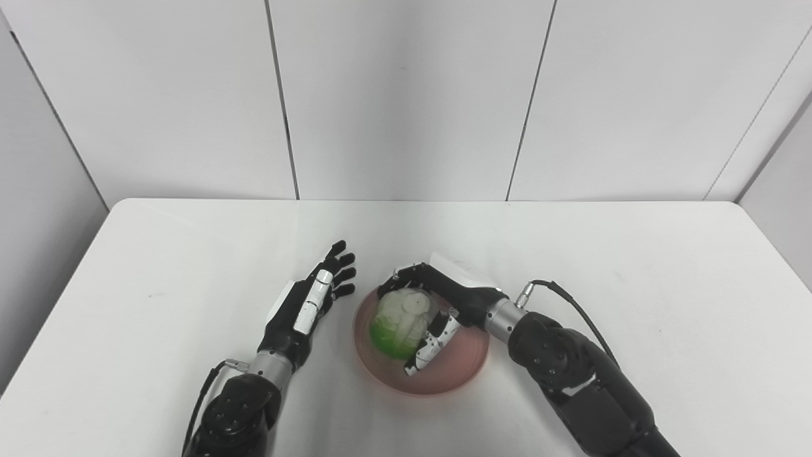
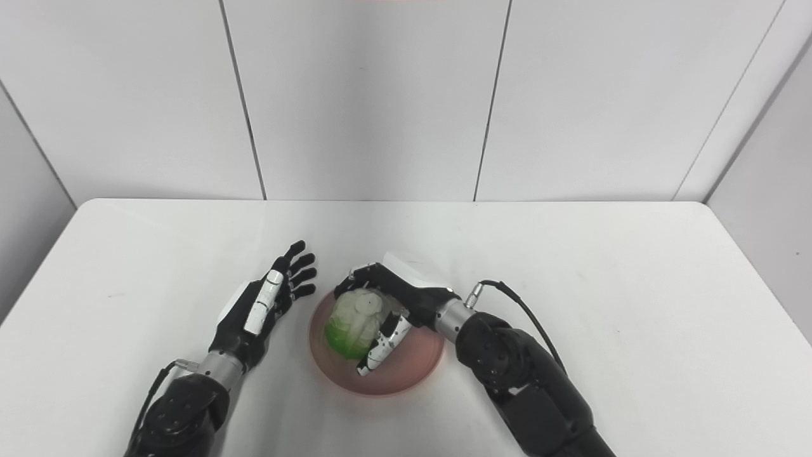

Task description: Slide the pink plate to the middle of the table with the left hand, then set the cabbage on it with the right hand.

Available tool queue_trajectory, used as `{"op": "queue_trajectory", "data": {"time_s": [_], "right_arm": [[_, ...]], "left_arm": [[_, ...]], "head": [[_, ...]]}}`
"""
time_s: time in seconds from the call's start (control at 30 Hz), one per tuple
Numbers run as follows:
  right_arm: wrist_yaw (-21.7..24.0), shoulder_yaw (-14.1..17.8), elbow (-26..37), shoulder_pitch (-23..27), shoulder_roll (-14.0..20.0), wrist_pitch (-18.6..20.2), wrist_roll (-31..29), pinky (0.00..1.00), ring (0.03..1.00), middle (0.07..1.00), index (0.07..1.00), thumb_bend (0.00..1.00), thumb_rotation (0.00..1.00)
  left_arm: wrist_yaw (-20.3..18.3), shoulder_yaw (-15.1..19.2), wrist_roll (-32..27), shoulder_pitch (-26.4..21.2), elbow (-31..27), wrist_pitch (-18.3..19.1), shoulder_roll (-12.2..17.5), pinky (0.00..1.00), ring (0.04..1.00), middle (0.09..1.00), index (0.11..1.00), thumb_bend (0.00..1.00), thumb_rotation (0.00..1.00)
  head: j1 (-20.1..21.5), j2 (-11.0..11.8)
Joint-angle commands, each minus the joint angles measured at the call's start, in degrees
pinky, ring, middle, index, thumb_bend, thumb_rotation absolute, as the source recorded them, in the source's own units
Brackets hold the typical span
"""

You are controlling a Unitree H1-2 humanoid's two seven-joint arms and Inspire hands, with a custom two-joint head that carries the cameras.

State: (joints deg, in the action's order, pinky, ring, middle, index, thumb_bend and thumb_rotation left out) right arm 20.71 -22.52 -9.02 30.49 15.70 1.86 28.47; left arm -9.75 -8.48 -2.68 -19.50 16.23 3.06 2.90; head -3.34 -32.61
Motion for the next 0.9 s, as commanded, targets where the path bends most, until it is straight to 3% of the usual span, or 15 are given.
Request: {"op": "queue_trajectory", "data": {"time_s": [0.0, 0.03, 0.17, 0.23, 0.4, 0.63, 0.87], "right_arm": [[1.77, -1.07, 1.33, 0.8, 1.15, 3.57, 3.06, 0.55, 0.634, 0.689, 0.666, 0.68, 0.12], [2.1, -1.57, 2.03, 0.79, 1.38, 4.28, 4.15, 0.55, 0.634, 0.689, 0.666, 0.68, 0.12], [4.71, -2.82, 4.58, 0.84, 1.98, 7.56, 6.59, 0.66, 0.802, 0.832, 0.814, 0.73, 0.24], [6.24, -3.05, 5.77, 0.85, 2.23, 8.95, 6.81, 0.74, 0.874, 0.912, 0.894, 0.73, 0.4], [8.93, -3.18, 8.45, 0.86, 2.6, 11.97, 7.87, 0.84, 0.945, 0.97, 0.963, 0.76, 0.55], [11.41, -4.3, 12.1, 1.11, 3.69, 13.2, 11.5, 0.82, 0.938, 0.968, 0.967, 0.83, 0.63], [14.28, -3.95, 17.44, 0.91, 4.22, 15.32, 13.44, 0.9, 0.952, 0.96, 0.946, 0.85, 0.59]], "left_arm": [[-1.74, -1.44, 0.29, 1.02, 1.13, 4.48, -0.98, 0.89, 0.916, 0.94, 0.941, 0.64, 1.0], [-1.75, -1.49, 0.37, 0.99, 1.12, 4.59, -0.95, 0.89, 0.916, 0.94, 0.941, 0.64, 1.0], [-1.62, -1.48, 0.47, 0.92, 1.19, 4.8, -0.99, 0.89, 0.922, 0.945, 0.948, 0.65, 1.0], [-1.51, -1.53, 0.64, 0.97, 1.1, 4.93, -0.95, 0.89, 0.918, 0.944, 0.945, 0.65, 1.0], [-1.75, -1.77, 0.86, 0.98, 0.97, 5.16, -0.6, 0.9, 0.923, 0.95, 0.951, 0.66, 1.0], [-1.76, -1.6, 0.61, 1.0, 1.08, 4.64, -0.67, 0.9, 0.926, 0.952, 0.949, 0.65, 1.0], [-1.91, -1.24, 0.19, 0.98, 1.23, 4.94, -0.72, 0.89, 0.936, 0.957, 0.956, 0.67, 1.0]], "head": [[0.0, -0.02], [0.03, -0.04], [0.02, -0.08], [0.04, -0.15], [0.12, -0.17], [0.49, -0.24], [0.87, -0.21]]}}
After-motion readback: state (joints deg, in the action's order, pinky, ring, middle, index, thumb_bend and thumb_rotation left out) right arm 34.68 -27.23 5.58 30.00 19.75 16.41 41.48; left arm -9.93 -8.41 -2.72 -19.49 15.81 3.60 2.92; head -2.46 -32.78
